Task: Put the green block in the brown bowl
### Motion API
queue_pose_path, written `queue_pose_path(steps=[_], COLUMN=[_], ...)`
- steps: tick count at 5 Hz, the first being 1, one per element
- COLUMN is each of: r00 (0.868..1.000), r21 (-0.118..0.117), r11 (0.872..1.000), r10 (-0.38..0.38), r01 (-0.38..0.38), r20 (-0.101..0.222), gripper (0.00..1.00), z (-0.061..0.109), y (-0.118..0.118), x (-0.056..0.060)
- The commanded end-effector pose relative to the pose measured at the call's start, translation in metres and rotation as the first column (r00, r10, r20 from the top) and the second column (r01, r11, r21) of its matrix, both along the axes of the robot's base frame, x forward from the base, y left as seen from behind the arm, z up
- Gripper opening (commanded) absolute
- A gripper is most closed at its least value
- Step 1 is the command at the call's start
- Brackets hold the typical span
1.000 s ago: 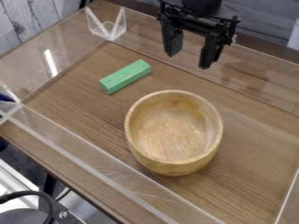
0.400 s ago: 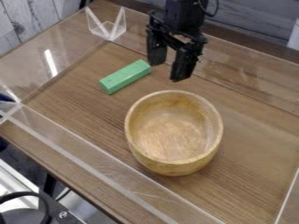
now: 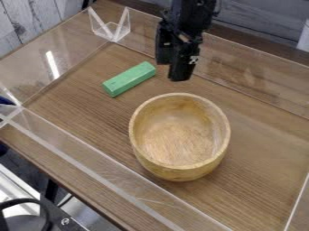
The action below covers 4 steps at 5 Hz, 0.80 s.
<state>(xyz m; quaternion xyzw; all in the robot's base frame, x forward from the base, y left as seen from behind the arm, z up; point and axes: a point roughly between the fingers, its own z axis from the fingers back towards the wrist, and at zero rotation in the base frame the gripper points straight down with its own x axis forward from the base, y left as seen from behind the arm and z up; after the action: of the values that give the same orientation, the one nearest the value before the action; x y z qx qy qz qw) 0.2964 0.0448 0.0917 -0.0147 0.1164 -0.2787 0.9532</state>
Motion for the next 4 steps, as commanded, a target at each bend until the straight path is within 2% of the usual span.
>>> queue_pose_path(steps=[1, 2, 4], r00=[0.995, 0.996, 1.0], r21=[0.018, 0.023, -0.01], r11=[0.997, 0.996, 1.0], r10=[-0.079, -0.087, 0.016], r01=[0.078, 0.086, -0.016], r20=[0.055, 0.036, 0.021], gripper=[1.0, 1.0, 1.0], z=[0.009, -0.001, -0.005], y=[0.017, 0.032, 0.077], x=[0.015, 0.015, -0.007])
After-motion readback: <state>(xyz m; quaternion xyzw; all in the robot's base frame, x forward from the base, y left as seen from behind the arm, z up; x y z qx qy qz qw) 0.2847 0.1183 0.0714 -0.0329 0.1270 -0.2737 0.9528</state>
